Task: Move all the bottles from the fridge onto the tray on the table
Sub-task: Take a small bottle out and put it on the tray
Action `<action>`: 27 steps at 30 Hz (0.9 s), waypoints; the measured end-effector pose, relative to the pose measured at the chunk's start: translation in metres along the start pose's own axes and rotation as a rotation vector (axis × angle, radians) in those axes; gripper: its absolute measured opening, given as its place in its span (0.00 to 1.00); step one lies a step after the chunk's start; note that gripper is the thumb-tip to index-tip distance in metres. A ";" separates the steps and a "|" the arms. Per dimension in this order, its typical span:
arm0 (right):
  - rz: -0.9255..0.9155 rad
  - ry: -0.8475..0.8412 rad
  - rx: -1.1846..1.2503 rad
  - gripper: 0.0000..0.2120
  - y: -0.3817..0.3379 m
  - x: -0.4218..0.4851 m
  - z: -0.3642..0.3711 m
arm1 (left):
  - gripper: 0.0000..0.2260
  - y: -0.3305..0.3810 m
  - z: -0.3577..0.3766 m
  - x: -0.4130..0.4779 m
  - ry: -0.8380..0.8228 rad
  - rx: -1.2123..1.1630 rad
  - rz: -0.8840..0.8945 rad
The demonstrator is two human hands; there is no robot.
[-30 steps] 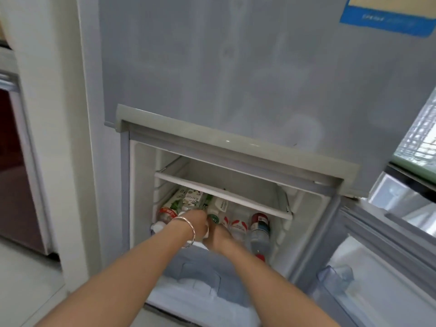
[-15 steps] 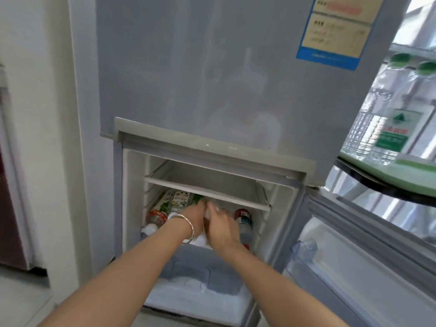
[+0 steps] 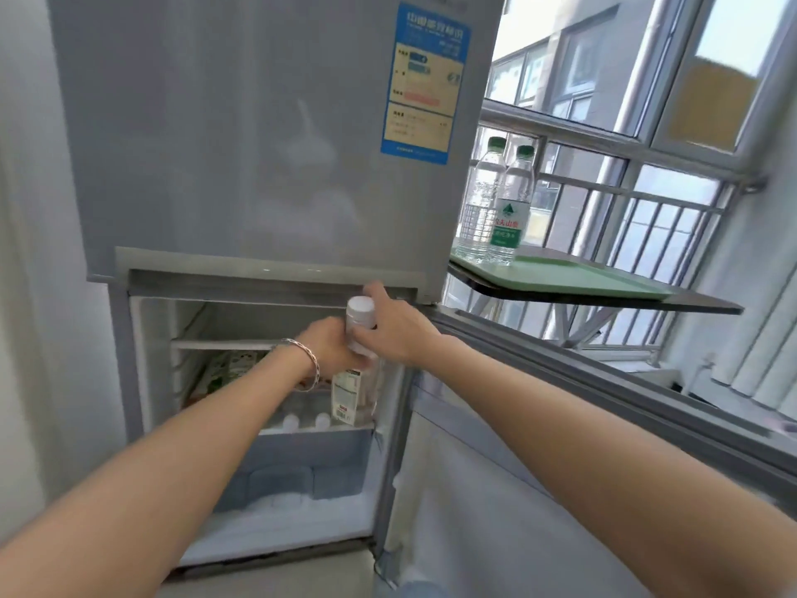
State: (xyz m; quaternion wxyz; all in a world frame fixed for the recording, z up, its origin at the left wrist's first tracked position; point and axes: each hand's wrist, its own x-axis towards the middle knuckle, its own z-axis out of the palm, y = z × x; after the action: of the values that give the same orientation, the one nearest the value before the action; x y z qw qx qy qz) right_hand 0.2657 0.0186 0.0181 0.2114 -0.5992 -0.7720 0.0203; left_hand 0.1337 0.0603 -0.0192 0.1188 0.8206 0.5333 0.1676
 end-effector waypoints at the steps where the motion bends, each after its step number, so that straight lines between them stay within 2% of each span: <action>1: 0.026 0.011 0.063 0.29 0.003 -0.007 -0.012 | 0.19 0.009 -0.005 -0.001 0.014 -0.056 0.008; 3: 0.058 0.023 0.162 0.33 0.007 -0.020 -0.033 | 0.14 0.027 -0.019 -0.005 0.026 -0.167 0.008; 5: 0.077 0.042 0.228 0.36 0.012 -0.030 -0.049 | 0.13 0.048 -0.033 -0.008 0.061 -0.224 0.030; 10: 0.168 0.145 0.549 0.44 0.030 -0.047 -0.075 | 0.17 0.093 -0.065 -0.008 0.154 -0.198 0.078; 13: 0.190 0.150 0.562 0.49 0.041 -0.053 -0.076 | 0.22 0.118 -0.088 -0.006 0.234 -0.219 0.070; 18: 0.183 0.349 0.508 0.43 0.062 -0.045 -0.088 | 0.22 0.169 -0.116 0.008 0.361 -0.330 0.156; 20: 0.221 0.417 0.550 0.44 0.075 -0.038 -0.107 | 0.27 0.183 -0.117 0.016 0.384 -0.450 0.236; 22: 0.253 0.486 0.563 0.41 0.097 -0.032 -0.131 | 0.32 0.197 -0.113 0.030 0.340 -0.690 0.261; 25: 0.266 0.505 0.531 0.39 0.134 -0.028 -0.162 | 0.24 0.216 -0.101 0.053 0.160 -0.792 0.227; 27: 0.289 0.469 0.516 0.39 0.163 -0.022 -0.176 | 0.23 0.234 -0.089 0.070 0.011 -0.841 0.189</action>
State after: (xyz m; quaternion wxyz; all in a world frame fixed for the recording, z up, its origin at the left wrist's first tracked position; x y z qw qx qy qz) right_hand 0.4811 0.0044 0.1252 0.5213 -0.6172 -0.5797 0.1060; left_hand 0.3195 0.0312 0.1596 0.4241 0.7452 0.3416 0.3848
